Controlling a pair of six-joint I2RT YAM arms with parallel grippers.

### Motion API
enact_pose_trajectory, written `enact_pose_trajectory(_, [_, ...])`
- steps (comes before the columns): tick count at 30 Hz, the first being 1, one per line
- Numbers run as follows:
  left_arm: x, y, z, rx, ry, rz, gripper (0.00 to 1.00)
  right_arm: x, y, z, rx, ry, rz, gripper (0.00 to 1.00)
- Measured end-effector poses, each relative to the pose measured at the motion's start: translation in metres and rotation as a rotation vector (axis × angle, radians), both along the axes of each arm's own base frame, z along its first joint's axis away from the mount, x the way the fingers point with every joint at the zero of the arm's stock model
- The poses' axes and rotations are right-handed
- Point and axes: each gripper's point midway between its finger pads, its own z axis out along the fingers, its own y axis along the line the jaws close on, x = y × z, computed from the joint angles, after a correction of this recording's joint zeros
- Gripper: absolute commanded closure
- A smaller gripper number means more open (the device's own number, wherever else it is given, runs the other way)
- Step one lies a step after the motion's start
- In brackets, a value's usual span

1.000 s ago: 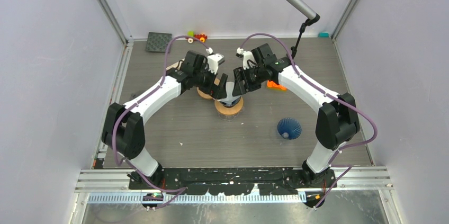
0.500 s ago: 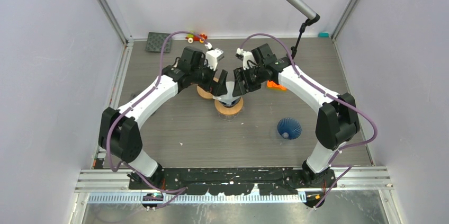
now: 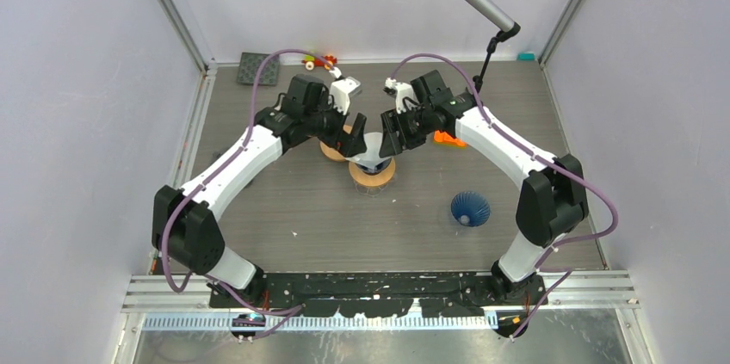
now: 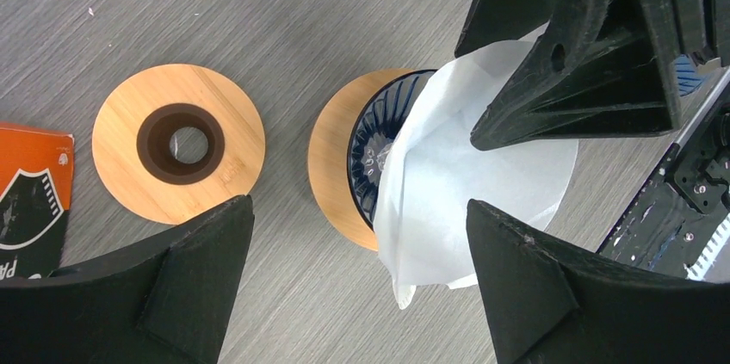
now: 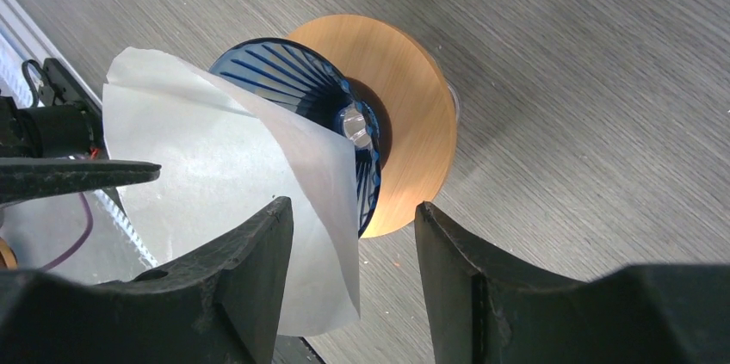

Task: Place the coffee filter in the dripper
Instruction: Place the coffee filter in the coffee dripper.

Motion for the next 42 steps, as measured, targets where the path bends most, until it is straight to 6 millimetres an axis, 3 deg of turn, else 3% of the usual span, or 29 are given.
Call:
enact_pose_trajectory(6, [0.002,0.005,0.001,-0.003,0.000,0.015,0.08,-0.002,0.000,0.004,0.005,-0.002,0.007,0.42])
enact_pose_trajectory(17, [-0.006,0.008,-0.021,-0.022,0.120,0.080,0.16,-0.001,-0.002,0.002,-0.008,-0.018,0.014,0.44])
enact_pose_trajectory(25, [-0.007,0.003,-0.041,-0.025,0.216,0.108,0.22,-0.005,-0.008,-0.015,-0.037,0.002,0.006,0.45])
enact_pose_trajectory(31, [-0.011,0.001,-0.058,-0.018,0.278,0.114,0.32,-0.006,-0.009,-0.021,-0.044,0.005,0.003,0.45])
enact_pose_trajectory(42, [-0.017,-0.007,-0.057,-0.061,0.323,0.093,0.54,-0.004,-0.008,-0.021,-0.038,-0.005,0.003,0.45])
